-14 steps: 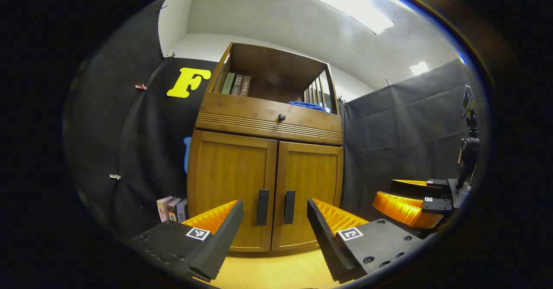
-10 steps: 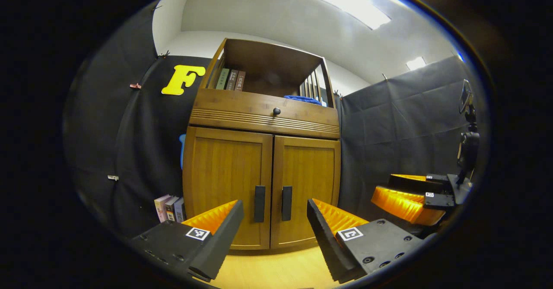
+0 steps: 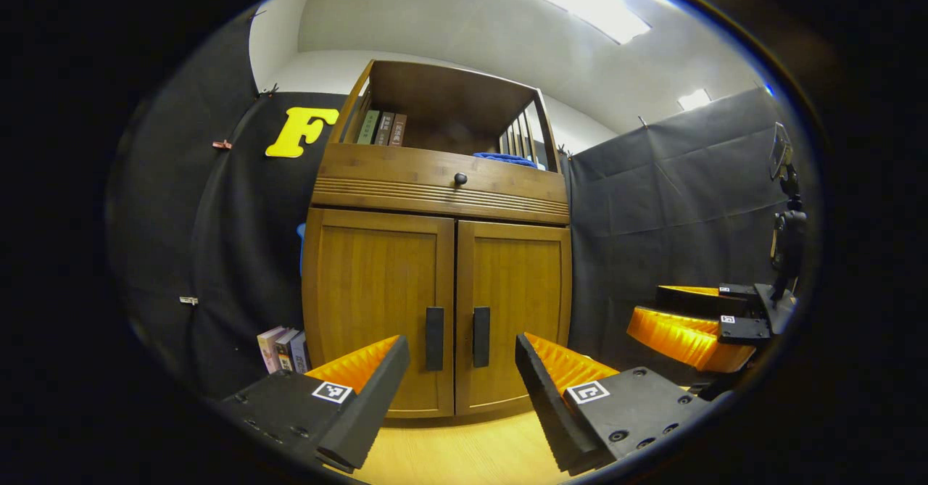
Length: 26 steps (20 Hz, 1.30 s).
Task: Open the right door of the double-door shoe cabinet with the right hand, and open the left door with the left hand.
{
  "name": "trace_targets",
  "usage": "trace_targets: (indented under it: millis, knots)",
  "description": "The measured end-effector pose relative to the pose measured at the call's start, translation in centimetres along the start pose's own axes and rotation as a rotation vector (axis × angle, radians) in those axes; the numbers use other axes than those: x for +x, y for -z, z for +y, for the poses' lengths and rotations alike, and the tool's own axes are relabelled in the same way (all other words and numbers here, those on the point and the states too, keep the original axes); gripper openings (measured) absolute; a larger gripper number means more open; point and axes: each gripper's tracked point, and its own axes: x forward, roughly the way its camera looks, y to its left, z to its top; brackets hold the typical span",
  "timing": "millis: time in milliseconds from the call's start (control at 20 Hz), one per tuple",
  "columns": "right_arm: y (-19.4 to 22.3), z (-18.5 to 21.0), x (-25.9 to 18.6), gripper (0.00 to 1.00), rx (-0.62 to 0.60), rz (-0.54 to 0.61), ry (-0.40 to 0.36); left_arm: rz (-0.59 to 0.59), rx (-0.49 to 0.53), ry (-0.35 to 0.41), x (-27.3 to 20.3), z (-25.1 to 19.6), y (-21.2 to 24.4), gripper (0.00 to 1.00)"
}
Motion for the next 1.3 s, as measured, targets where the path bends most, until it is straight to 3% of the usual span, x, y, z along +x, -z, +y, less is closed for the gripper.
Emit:
trace_targets:
  millis: [50,100,150,400,450,500,650,800,850,900,1300]
  knots:
    - [0.0,0.0,0.0,0.97,-0.001,-0.003,0.002,-0.002,-0.001,0.000,-0.1,0.0,0.0,0.92]
    - [0.0,0.0,0.0,0.97,-0.001,-0.007,0.005,-0.006,0.000,-0.001,-0.2,0.1,-0.2,0.87]
    - [0.1,0.1,0.0,0.97,-0.001,-0.008,0.004,-0.010,0.002,-0.002,-0.3,0.3,-0.3,0.92]
    - [0.4,0.1,0.2,0.97,-0.001,0.007,-0.007,-0.015,-0.005,0.003,-1.1,0.6,0.0,0.92]
    - [0.5,0.1,0.4,0.97,-0.001,0.013,-0.008,-0.014,-0.007,0.004,-1.3,0.8,0.1,0.96]
    - [0.6,0.1,0.4,0.97,0.002,0.019,-0.010,-0.016,-0.010,0.005,-1.5,1.0,0.0,0.92]
    - [1.4,0.2,0.9,0.97,0.013,0.035,-0.010,-0.024,-0.015,-0.002,-2.2,1.9,0.0,0.96]
    - [1.5,0.2,1.0,0.97,0.027,0.048,-0.004,-0.031,-0.021,-0.010,-3.0,3.0,0.0,0.96]
    - [1.6,0.3,1.3,0.97,0.030,0.052,-0.002,-0.030,-0.023,-0.013,-3.2,3.4,0.2,0.92]
    - [1.8,0.4,1.8,0.97,0.031,0.056,0.000,-0.027,-0.026,-0.015,-3.6,3.8,0.4,0.96]
    - [4.3,1.8,7.7,0.97,0.010,0.084,0.040,-0.046,-0.024,-0.051,-5.9,7.6,1.3,0.92]
